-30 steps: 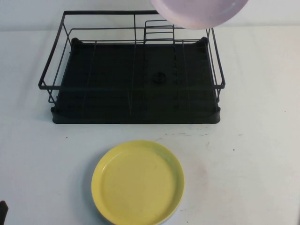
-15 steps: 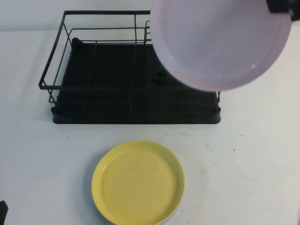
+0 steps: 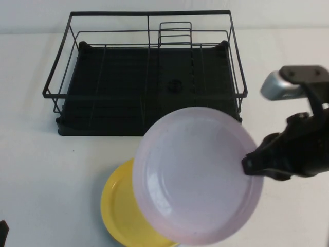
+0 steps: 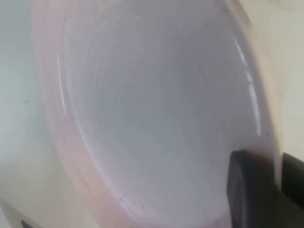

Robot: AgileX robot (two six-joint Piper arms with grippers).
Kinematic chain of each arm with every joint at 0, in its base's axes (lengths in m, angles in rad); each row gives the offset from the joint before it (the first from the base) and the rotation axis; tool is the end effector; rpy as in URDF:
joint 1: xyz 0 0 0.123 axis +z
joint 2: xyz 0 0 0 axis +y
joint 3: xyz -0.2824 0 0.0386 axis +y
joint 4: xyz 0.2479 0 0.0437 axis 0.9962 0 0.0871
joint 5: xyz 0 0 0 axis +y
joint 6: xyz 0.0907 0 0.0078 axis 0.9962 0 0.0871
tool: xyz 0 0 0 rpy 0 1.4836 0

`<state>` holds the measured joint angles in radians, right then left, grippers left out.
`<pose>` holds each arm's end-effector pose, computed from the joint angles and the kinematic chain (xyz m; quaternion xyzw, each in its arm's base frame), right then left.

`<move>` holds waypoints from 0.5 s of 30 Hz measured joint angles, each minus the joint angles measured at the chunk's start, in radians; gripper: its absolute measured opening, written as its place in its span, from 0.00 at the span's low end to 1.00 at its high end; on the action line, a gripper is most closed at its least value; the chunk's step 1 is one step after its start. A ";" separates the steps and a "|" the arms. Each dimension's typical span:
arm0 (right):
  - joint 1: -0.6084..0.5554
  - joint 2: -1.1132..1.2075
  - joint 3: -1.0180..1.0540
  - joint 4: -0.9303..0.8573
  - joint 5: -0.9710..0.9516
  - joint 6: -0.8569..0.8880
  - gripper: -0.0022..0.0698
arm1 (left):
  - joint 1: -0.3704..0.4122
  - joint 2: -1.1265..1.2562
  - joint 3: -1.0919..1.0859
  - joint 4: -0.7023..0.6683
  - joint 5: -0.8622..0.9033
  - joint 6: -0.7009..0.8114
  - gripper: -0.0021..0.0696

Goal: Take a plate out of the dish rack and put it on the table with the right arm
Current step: Place the plate from the table

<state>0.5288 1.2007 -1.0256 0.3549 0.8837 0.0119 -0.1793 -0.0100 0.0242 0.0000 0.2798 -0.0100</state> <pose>0.1924 0.1408 0.3292 -0.1759 0.9263 0.2351 0.2363 0.0539 -0.0098 0.1801 0.0656 0.7735 -0.0596 0.6275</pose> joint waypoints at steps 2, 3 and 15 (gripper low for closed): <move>0.049 0.057 0.000 0.007 -0.025 0.035 0.08 | 0.000 0.000 0.000 0.000 0.000 0.000 0.02; 0.071 0.090 0.000 0.017 -0.046 0.054 0.08 | 0.000 0.000 0.000 0.000 0.000 0.000 0.02; 0.107 0.409 0.000 0.291 -0.253 -0.030 0.08 | 0.000 0.000 0.000 0.000 0.000 0.000 0.02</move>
<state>0.6362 1.6096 -1.0256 0.6460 0.6310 -0.0178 -0.1793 -0.0100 0.0242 0.0000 0.2798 -0.0100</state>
